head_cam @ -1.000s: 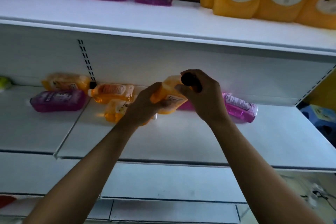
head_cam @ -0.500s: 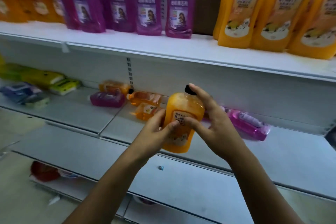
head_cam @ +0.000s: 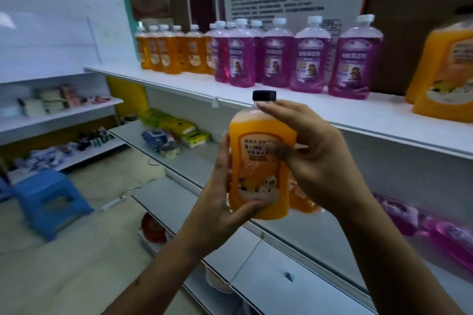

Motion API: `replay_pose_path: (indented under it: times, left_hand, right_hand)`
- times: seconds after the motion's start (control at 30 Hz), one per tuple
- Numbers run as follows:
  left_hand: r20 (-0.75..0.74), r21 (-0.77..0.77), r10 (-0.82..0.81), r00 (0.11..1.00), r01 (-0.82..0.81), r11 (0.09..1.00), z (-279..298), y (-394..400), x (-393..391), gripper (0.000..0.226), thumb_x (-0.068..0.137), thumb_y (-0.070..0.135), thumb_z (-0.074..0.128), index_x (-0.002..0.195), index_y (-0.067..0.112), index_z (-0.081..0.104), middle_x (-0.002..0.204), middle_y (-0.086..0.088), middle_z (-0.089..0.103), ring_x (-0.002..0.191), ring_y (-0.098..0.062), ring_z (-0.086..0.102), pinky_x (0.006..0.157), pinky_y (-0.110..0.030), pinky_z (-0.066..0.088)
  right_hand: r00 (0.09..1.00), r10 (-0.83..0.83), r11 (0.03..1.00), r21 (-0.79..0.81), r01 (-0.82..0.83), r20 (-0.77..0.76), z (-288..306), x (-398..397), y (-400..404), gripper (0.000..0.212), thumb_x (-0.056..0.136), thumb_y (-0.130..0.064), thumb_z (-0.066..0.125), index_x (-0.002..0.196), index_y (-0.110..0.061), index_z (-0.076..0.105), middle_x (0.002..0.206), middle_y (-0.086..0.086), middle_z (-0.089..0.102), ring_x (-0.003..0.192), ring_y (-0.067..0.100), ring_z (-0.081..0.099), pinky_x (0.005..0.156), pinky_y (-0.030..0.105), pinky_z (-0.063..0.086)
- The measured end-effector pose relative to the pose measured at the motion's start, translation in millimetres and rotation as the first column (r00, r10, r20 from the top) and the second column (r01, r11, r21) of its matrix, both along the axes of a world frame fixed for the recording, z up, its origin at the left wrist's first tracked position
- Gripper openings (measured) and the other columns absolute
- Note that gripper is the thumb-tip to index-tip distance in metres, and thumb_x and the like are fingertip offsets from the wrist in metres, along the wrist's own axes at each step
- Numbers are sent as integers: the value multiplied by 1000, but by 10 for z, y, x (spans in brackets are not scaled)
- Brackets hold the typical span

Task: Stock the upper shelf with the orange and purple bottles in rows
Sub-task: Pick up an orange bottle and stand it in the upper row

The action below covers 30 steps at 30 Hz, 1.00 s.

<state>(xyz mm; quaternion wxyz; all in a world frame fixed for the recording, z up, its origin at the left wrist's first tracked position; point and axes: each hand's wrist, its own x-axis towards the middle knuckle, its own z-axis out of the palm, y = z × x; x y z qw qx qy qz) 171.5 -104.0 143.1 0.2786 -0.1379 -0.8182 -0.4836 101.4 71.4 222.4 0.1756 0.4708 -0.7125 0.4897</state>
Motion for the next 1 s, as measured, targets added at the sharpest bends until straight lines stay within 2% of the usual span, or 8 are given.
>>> replay_pose_path:
  times: [0.1,0.23,0.37,0.53,0.63,0.73,0.83,1.0]
  left_hand:
    - [-89,74,62,994,-56,996,30,-280,14,92,85,60,63,151,55,-2,152,37,22,136,4,40,93,-8,45]
    - [-74,112,53,996,-44,993,23,-741,10,102,77,61,71,147,62,-3,146,45,24,133,10,40,91,-8,46]
    - [-65,158,32,997,-22,987,55,-1115,-90,106,70,56,78,141,71,0,138,52,28,127,15,42,86,-6,47]
    - [-147,228,-163,975,194,954,240,-1146,-429,102,73,55,78,149,60,10,139,42,41,121,10,53,81,-8,50]
    - [-206,301,-336,919,386,872,334,-894,-696,98,72,57,78,150,55,19,143,29,47,124,0,56,84,-16,54]
    - [-215,273,-522,826,564,780,374,-429,-865,100,70,56,78,150,55,18,147,25,45,129,-3,53,89,-18,53]
    - [-216,211,-652,727,687,696,429,124,-881,98,76,46,73,153,50,13,145,30,45,126,3,54,87,-10,49]
    - [-233,173,-772,592,806,566,619,1091,-773,98,78,48,75,149,59,8,141,41,39,125,8,51,87,-8,48]
  right_hand:
    - [997,65,997,-50,-63,44,107,-95,-405,56,93,-5,65,135,-41,56,142,-13,52,132,9,48,93,34,57]
    - [993,101,994,-60,-97,63,133,-160,-976,53,93,-6,65,137,-34,57,140,-12,53,131,13,50,92,37,58]
    - [998,36,999,14,-37,46,193,-177,-1352,51,96,-15,63,139,-40,52,142,-16,49,131,9,48,94,38,57]
    - [991,-129,984,116,134,-46,433,-192,-1253,57,95,-31,63,144,-49,39,149,-21,37,137,0,38,95,27,55]
    - [963,-269,952,153,266,-2,446,-73,-949,81,90,-24,73,149,-51,25,158,-23,17,150,2,15,109,47,46]
    - [886,-463,877,157,454,24,443,136,-519,93,88,-21,75,150,-55,14,160,-27,6,153,6,7,113,55,39]
    - [775,-632,761,188,621,3,510,406,-23,95,87,-25,76,151,-52,11,161,-25,5,152,9,11,111,52,43]
    - [620,-777,594,206,778,-103,629,826,827,102,83,-31,80,151,-53,6,160,-27,3,152,12,13,112,49,43]
